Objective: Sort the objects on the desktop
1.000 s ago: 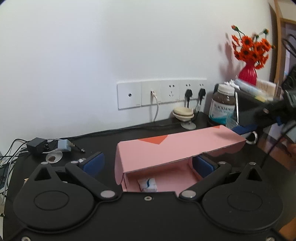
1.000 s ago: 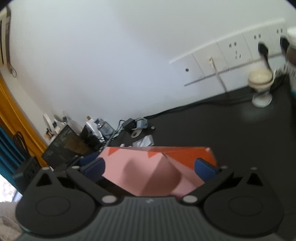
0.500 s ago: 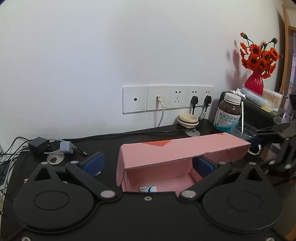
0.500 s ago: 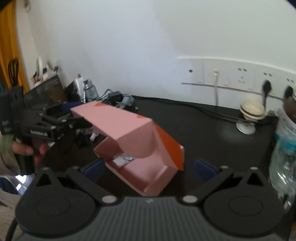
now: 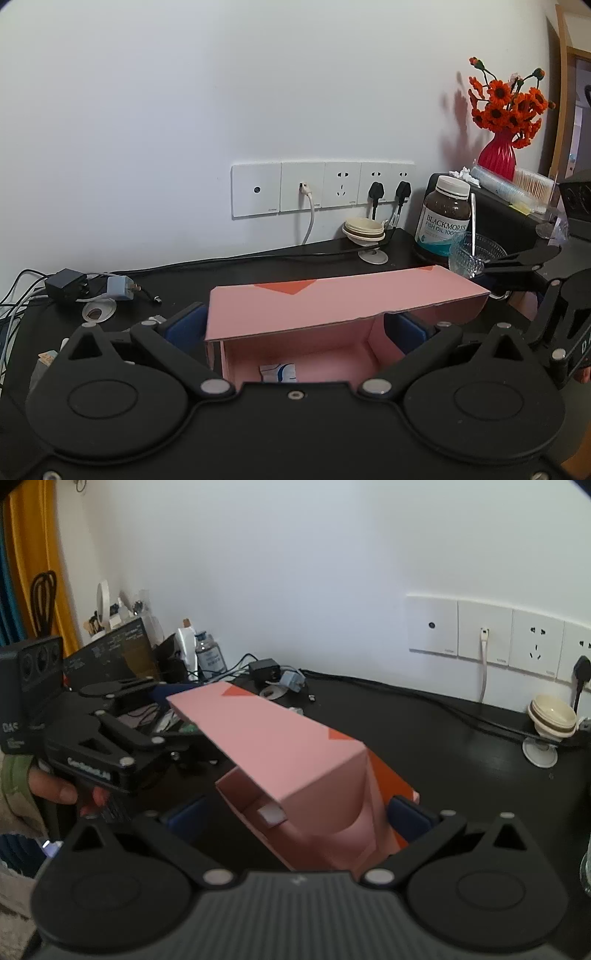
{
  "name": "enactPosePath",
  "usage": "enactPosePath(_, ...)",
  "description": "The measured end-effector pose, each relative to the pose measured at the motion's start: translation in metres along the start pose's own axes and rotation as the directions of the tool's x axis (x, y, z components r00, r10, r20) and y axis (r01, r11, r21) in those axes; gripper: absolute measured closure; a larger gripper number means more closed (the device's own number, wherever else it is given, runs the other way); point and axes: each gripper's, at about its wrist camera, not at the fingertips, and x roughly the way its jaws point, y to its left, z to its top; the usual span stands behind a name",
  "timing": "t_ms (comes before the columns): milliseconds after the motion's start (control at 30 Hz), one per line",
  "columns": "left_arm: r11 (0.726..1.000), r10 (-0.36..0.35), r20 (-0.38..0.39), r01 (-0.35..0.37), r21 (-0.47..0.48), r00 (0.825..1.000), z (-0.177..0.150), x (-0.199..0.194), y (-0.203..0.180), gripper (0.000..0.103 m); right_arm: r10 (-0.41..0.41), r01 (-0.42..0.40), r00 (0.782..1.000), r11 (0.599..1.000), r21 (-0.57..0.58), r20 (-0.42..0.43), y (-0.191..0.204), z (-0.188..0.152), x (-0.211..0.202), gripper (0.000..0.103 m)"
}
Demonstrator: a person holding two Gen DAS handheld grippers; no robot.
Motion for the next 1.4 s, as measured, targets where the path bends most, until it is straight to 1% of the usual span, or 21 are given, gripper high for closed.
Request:
enactPosePath(300, 1.000, 0.004, -0.004, -0.004, 0.016, 1.000, -0.006, -0.006, -0.002, 0.000, -0.024, 0.023, 0.999, 1.000, 0.020, 0.038, 0.012, -0.013, 0.003, 0.001)
enactPosePath(500, 1.000, 0.006, 0.015, -0.007, 0.023, 1.000, 0.010, -0.004, 0.001, 0.000, -0.020, 0.018, 0.998, 0.999, 0.029, 0.063, 0.014, -0.005, 0.002, 0.001)
enactPosePath(633, 0.999, 0.011, 0.011, -0.012, 0.048, 1.000, 0.016, -0.001, 0.002, 0.000, -0.056, 0.055, 0.995, 0.998, 0.004, 0.082, 0.019, 0.001, 0.006, 0.001)
enactPosePath(767, 0.999, 0.009, 0.009, -0.010, 0.043, 1.000, 0.015, 0.000, 0.002, 0.000, -0.096, 0.098, 0.991, 0.995, -0.025, 0.094, 0.022, -0.001, 0.009, 0.001)
enactPosePath(867, 0.998, 0.020, 0.018, -0.021, 0.054, 1.000, 0.019, 0.001, -0.001, 0.000, -0.105, 0.110, 0.990, 0.993, -0.048, 0.095, 0.024, -0.003, 0.010, 0.001)
enactPosePath(967, 0.999, 0.027, 0.021, -0.028, 0.045, 0.999, 0.025, 0.005, 0.001, 0.000, -0.101, 0.111, 0.988, 0.991, -0.075, 0.120, 0.031, -0.002, 0.009, 0.001)
enactPosePath(1067, 0.999, 0.020, 0.023, -0.021, 0.040, 1.000, 0.030, 0.007, 0.003, 0.000, -0.106, 0.114, 0.986, 0.992, -0.061, 0.129, 0.030, 0.002, 0.010, 0.001)
enactPosePath(1133, 0.999, 0.019, 0.031, -0.020, 0.039, 0.999, 0.032, 0.008, 0.003, 0.000, -0.106, 0.114, 0.986, 0.992, -0.055, 0.129, 0.028, 0.002, 0.009, 0.001)
enactPosePath(1300, 1.000, 0.020, 0.049, -0.021, 0.020, 0.999, 0.041, 0.010, 0.005, 0.000, -0.116, 0.120, 0.990, 0.992, -0.042, 0.076, 0.022, -0.006, 0.013, 0.001)
enactPosePath(1400, 1.000, 0.027, 0.062, -0.028, 0.012, 0.998, 0.046, 0.011, 0.006, 0.000, -0.114, 0.117, 0.991, 0.992, -0.040, 0.076, 0.024, -0.007, 0.011, 0.001)
